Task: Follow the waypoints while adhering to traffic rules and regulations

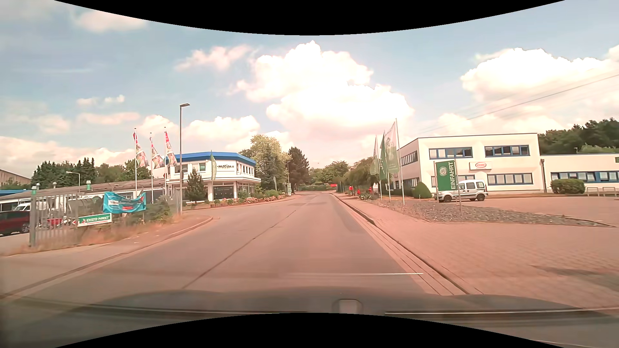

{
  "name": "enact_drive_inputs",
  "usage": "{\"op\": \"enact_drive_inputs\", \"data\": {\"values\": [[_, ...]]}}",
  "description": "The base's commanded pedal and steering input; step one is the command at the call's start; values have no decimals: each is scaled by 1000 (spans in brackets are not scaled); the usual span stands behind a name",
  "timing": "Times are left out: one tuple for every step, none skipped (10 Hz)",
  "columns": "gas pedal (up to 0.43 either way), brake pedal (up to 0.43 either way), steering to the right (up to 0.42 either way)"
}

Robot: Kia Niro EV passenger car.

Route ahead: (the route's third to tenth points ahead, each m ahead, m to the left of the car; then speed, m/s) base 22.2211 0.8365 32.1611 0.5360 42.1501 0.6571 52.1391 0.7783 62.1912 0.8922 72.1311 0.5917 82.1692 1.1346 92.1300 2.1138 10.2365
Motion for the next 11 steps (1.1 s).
{"op": "enact_drive_inputs", "data": {"values": [[157, 0, -13], [157, 0, -6], [157, 0, -3], [157, 0, -2], [157, 0, 0], [157, 0, 0], [157, 0, 1], [157, 0, 1], [150, 0, 2], [150, 0, 2], [150, 0, 3]]}}
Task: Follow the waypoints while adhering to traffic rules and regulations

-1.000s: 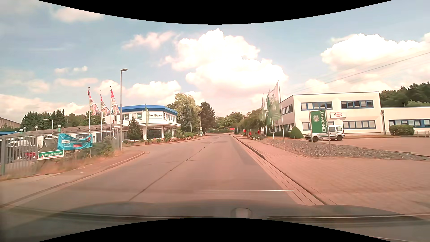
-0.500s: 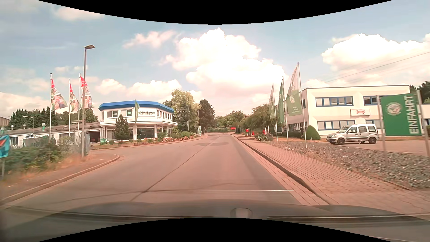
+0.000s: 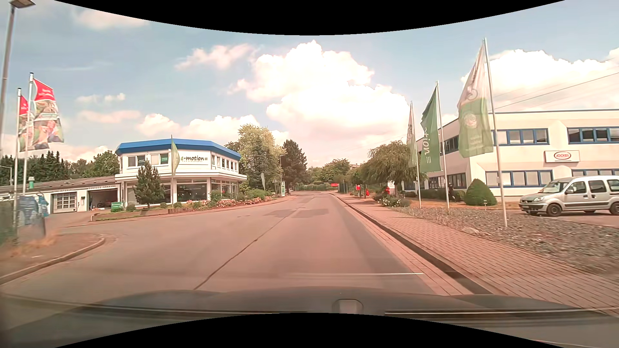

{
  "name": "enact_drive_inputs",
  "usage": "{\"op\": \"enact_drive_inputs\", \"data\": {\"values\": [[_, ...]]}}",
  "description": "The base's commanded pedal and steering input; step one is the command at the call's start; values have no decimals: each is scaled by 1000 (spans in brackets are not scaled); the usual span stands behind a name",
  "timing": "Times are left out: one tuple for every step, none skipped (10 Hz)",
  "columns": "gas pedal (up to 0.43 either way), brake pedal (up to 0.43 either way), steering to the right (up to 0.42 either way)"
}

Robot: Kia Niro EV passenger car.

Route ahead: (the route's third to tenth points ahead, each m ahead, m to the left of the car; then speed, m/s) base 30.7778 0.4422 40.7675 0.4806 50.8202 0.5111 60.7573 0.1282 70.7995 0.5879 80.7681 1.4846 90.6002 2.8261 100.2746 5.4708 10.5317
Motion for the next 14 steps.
{"op": "enact_drive_inputs", "data": {"values": [[150, 0, 3], [150, 0, 1], [150, 0, 0], [150, 0, 0], [150, 0, -1], [150, 0, -3], [150, 0, -5], [150, 0, -5], [150, 0, -5], [150, 0, -5], [138, 0, -5], [130, 0, -5], [130, 0, -5], [130, 0, -5]]}}
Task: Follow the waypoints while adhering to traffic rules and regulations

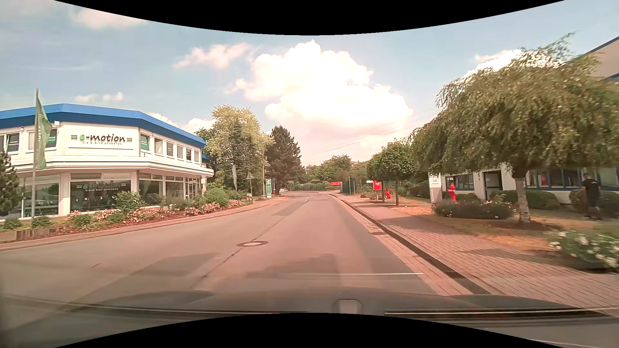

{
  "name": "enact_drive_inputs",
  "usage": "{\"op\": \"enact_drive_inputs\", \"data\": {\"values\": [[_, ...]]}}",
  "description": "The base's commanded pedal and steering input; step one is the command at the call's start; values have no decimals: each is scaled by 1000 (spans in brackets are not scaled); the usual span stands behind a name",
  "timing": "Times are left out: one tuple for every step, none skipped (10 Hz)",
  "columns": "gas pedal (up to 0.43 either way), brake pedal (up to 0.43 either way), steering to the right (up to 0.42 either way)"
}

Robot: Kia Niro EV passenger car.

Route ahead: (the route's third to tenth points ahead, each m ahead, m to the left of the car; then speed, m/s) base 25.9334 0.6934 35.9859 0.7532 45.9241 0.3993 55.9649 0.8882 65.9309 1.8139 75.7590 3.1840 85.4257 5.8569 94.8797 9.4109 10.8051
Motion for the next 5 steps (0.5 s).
{"op": "enact_drive_inputs", "data": {"values": [[130, 0, -5], [130, 0, -5], [130, 0, -5], [130, 0, -6], [130, 0, -6]]}}
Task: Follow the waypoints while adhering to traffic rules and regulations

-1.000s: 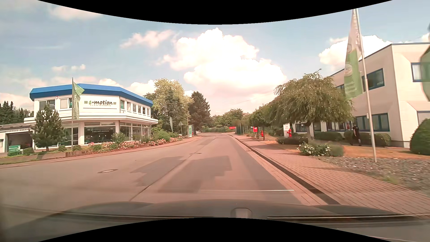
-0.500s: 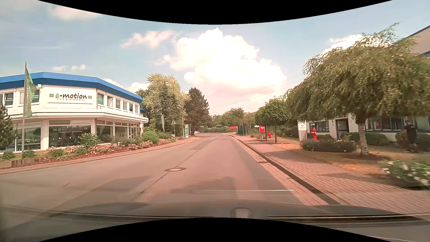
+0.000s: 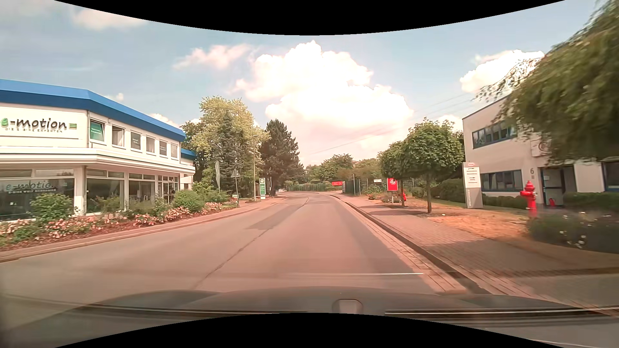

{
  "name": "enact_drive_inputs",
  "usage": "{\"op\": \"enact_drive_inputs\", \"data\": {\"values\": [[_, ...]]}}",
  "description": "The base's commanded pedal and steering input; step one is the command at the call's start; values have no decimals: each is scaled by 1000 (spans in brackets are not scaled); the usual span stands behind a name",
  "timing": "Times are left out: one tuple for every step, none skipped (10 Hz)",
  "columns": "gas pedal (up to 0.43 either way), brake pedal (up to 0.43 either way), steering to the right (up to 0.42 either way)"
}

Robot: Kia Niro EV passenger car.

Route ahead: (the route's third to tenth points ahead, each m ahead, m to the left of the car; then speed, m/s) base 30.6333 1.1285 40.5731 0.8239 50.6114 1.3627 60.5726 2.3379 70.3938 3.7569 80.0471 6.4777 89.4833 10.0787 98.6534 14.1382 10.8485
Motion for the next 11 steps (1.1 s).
{"op": "enact_drive_inputs", "data": {"values": [[130, 0, -6], [130, 0, -6], [130, 0, -6], [130, 0, -6], [130, 0, -6], [130, 0, -6], [130, 0, -6], [130, 0, -5], [130, 0, -2], [130, 0, -2], [130, 0, -2]]}}
